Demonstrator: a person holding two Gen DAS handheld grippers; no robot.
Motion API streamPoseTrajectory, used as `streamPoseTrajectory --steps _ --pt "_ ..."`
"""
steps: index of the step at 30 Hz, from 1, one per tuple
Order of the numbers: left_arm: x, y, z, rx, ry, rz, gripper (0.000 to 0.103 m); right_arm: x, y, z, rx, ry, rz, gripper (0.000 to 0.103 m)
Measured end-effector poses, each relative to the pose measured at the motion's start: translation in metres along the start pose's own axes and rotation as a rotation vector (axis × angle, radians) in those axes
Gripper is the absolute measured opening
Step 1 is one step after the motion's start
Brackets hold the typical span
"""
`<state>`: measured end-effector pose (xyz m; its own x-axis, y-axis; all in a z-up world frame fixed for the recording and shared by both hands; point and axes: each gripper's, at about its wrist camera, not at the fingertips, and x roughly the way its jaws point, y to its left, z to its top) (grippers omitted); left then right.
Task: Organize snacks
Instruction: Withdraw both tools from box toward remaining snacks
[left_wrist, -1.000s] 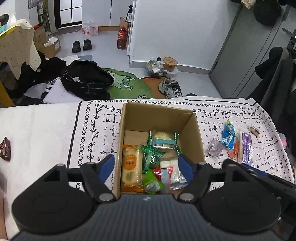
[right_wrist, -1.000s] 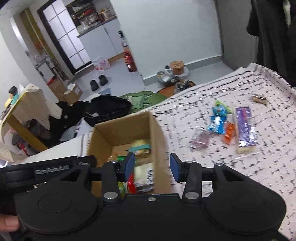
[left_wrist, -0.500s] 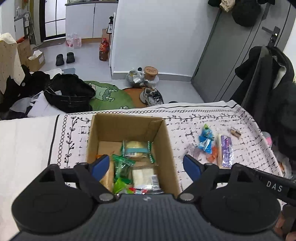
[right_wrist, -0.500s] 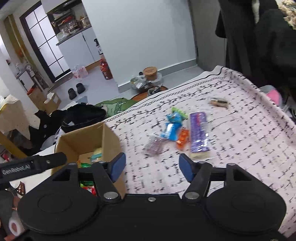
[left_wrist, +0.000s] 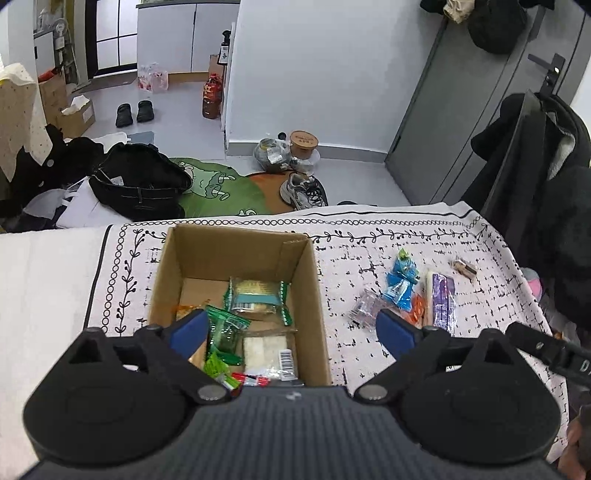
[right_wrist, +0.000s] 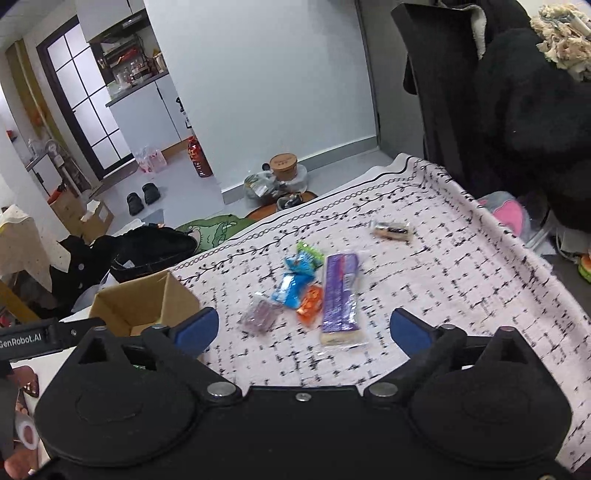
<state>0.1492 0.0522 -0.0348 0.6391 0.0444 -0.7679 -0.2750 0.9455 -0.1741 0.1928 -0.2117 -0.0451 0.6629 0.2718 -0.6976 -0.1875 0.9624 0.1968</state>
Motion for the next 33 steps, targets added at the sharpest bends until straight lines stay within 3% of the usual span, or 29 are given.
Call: streamPoseTrajectory --steps 2,15,28,33 --pt "0.001 -0.007 -0.001 0.015 -0.002 0.002 0.103 0.0 -0.008 0.003 0.006 -0.001 -0.008 0.103" --pt "0.016 -0.058 0.004 0.09 -0.028 -0.015 0.103 0.019 -0.044 0.024 0.015 0.029 0.001 0.103" --pt "0.069 -0.103 0.009 0.174 -0.01 -0.056 0.102 0.072 -0.061 0.02 0.07 0.047 0.016 0.102" --pt "0.098 -0.109 0.009 0.172 0.012 -0.07 0.097 0.088 -0.07 0.022 0.111 0.074 0.037 0.089"
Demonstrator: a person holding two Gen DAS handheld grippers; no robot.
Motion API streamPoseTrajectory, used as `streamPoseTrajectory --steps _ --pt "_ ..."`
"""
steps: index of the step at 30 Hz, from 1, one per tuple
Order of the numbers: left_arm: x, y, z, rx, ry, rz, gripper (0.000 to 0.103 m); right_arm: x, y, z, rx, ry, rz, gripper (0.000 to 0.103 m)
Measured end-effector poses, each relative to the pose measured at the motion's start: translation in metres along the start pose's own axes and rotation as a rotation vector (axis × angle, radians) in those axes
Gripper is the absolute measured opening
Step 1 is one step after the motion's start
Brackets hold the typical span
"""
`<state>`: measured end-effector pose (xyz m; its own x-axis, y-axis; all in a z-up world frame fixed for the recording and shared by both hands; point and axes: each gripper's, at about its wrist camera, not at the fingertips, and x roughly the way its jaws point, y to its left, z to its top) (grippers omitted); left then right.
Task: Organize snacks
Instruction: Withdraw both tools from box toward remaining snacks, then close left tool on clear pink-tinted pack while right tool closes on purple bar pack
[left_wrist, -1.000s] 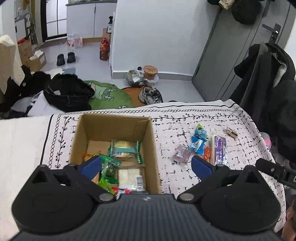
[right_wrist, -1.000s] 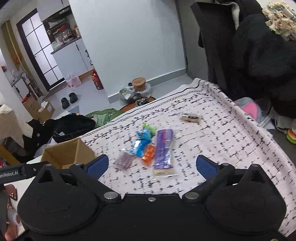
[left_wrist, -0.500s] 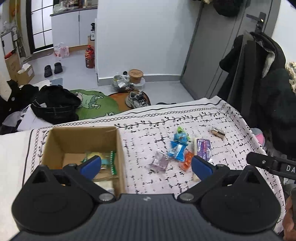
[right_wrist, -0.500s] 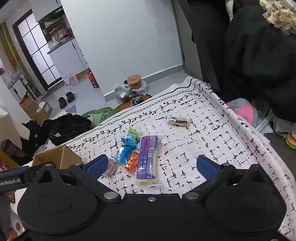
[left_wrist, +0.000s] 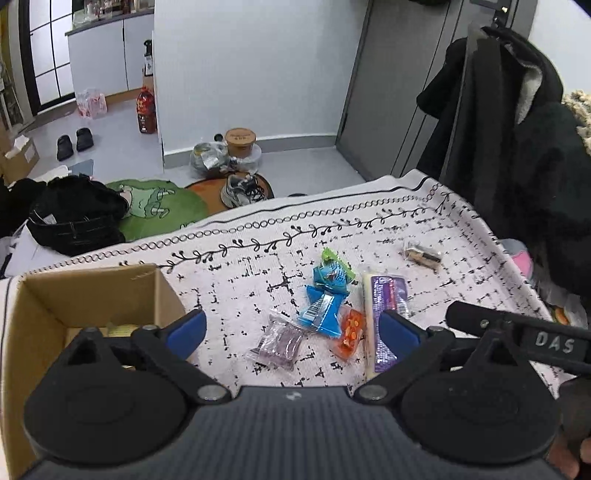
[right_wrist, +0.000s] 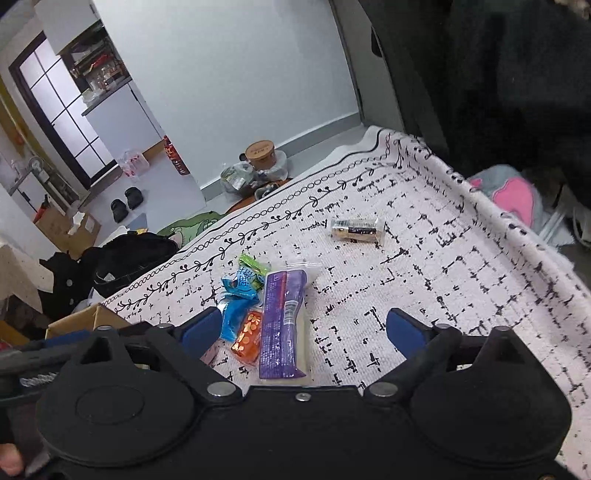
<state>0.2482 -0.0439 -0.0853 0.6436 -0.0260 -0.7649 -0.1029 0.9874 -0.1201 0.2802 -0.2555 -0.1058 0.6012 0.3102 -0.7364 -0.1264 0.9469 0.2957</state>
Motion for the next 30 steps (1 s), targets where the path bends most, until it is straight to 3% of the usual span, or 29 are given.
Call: streamPoseTrajectory --steps 6,10,17,23,26,28,30 --pt "0.033 0.001 -0.005 0.01 0.036 0.017 0.077 0.021 -0.006 -0.002 0.032 0.058 0.012 0.072" --pt "0.056 0.003 -0.008 0.007 0.081 0.028 0.062 0.036 -0.003 0.001 0.043 0.086 0.018 0.067" --pt "0.084 0.003 -0.013 0.017 0.111 0.062 0.06 0.059 0.007 -0.002 0.019 0.124 0.011 0.067" --pt "0.104 0.001 -0.019 0.001 0.15 0.043 0.058 0.074 0.015 -0.006 -0.006 0.151 0.004 0.062" --pt "0.107 -0.001 -0.023 0.01 0.155 0.057 0.047 0.083 0.019 -0.009 -0.019 0.18 -0.004 0.054" --pt "0.105 -0.002 -0.024 0.013 0.156 0.055 0.035 0.089 0.02 -0.012 -0.019 0.206 -0.008 0.041" --pt "0.104 -0.002 -0.024 0.005 0.157 0.052 0.034 0.088 0.022 -0.014 -0.037 0.199 -0.018 0.036"
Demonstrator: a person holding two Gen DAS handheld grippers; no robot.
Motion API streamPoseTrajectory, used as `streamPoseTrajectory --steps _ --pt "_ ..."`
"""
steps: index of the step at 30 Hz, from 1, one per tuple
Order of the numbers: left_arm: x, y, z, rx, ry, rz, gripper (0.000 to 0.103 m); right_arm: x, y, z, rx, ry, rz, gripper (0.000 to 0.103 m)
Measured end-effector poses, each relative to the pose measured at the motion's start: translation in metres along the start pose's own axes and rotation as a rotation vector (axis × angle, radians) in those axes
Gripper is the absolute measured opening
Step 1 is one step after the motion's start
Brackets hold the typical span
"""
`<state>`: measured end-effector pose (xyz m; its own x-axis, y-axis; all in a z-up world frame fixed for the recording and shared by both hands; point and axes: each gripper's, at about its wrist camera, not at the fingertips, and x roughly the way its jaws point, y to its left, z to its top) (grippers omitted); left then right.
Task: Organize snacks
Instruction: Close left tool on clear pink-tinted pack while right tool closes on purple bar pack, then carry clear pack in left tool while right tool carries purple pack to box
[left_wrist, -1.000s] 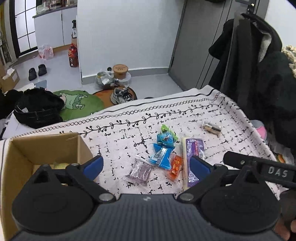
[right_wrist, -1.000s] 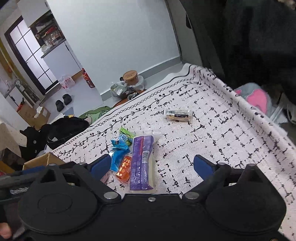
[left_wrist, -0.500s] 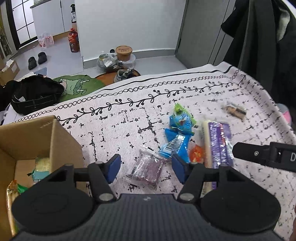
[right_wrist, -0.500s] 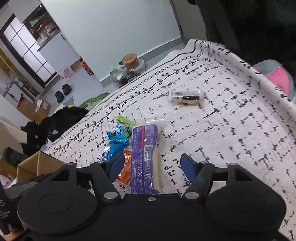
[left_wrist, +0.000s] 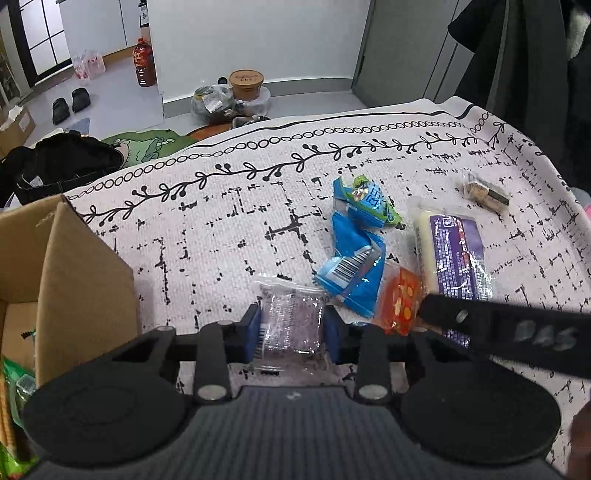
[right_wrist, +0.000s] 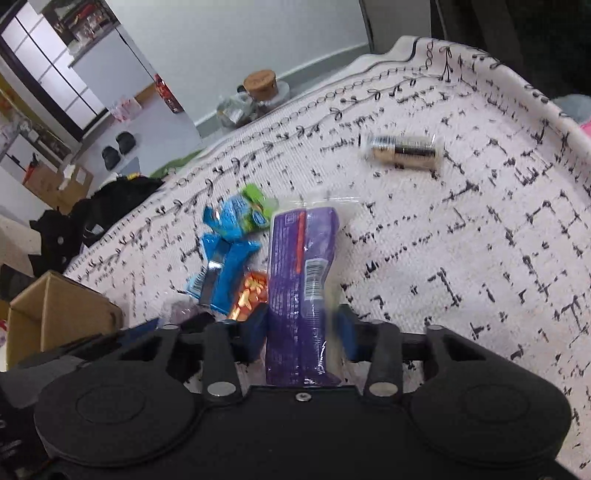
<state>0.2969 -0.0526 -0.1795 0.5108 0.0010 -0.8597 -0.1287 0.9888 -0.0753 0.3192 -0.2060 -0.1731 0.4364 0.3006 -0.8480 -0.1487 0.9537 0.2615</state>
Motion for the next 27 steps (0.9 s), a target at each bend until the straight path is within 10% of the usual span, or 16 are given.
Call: streamPoseTrajectory --steps 27 --pt "-0.087 -0.002 -0.015 -0.044 -0.081 -0.051 0.031 -0.077 0.016 -0.014 0.035 -0.163 0.059 0.028"
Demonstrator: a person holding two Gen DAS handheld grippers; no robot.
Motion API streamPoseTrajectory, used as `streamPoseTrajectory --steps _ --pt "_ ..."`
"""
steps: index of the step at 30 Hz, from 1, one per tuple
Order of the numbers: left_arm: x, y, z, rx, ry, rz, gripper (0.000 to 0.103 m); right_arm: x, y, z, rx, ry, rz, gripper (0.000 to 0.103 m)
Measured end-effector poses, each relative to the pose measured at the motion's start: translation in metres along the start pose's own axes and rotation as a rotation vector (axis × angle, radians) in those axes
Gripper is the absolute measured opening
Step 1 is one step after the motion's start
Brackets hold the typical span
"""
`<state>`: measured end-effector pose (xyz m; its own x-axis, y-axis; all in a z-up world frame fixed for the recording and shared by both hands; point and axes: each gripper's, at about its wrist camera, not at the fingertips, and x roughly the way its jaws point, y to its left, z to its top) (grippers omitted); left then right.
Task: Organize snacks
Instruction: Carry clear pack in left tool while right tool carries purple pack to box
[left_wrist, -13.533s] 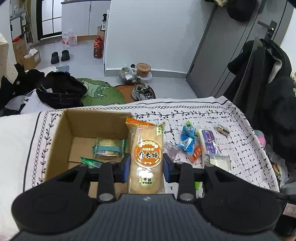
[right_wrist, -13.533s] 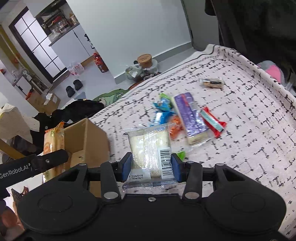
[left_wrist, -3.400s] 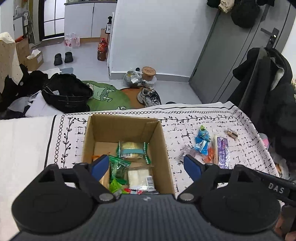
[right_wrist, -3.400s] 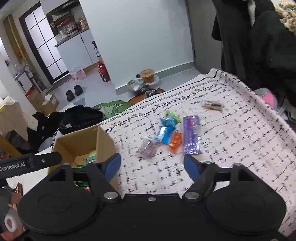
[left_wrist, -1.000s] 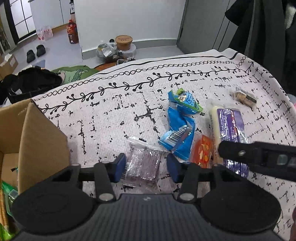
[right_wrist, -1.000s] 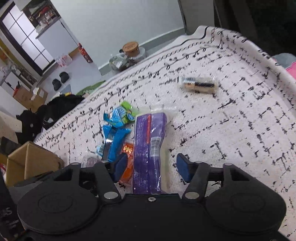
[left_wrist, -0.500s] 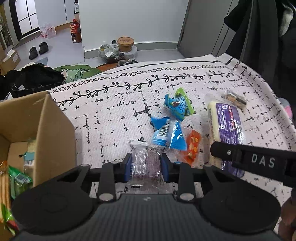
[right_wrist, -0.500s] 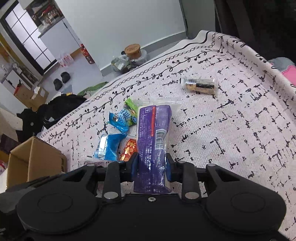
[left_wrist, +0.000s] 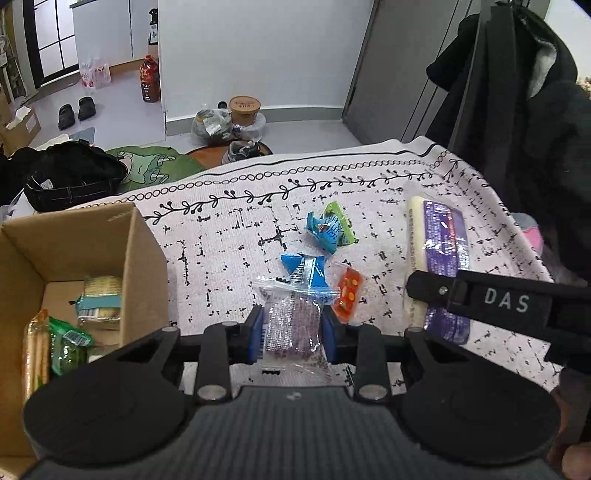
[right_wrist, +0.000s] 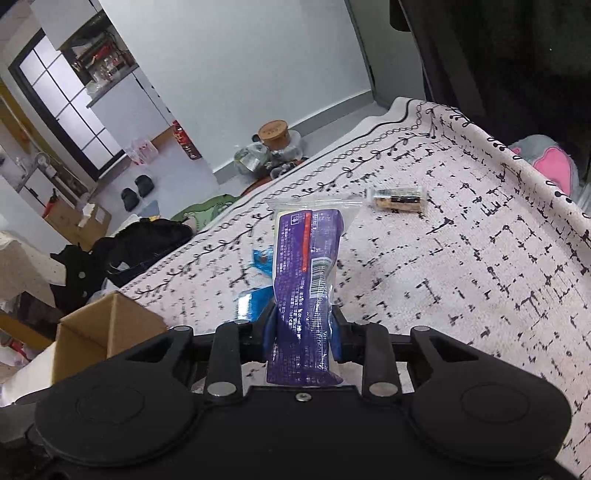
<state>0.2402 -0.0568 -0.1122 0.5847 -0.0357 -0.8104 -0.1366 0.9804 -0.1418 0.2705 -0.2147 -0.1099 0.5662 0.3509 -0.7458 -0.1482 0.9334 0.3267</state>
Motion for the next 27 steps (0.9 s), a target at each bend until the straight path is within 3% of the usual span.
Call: streamPoseTrajectory --steps 16,27 --pt "-0.048 0.023 -0.004 0.003 -0.047 0.011 0.031 -0.027 0.046 -0.018 -0.048 -0.063 0.042 0.028" --pt "-0.077 0.063 0.006 -0.034 -0.076 0.032 0.031 -0.038 0.069 -0.027 -0.047 -0.077 0.052 0.028"
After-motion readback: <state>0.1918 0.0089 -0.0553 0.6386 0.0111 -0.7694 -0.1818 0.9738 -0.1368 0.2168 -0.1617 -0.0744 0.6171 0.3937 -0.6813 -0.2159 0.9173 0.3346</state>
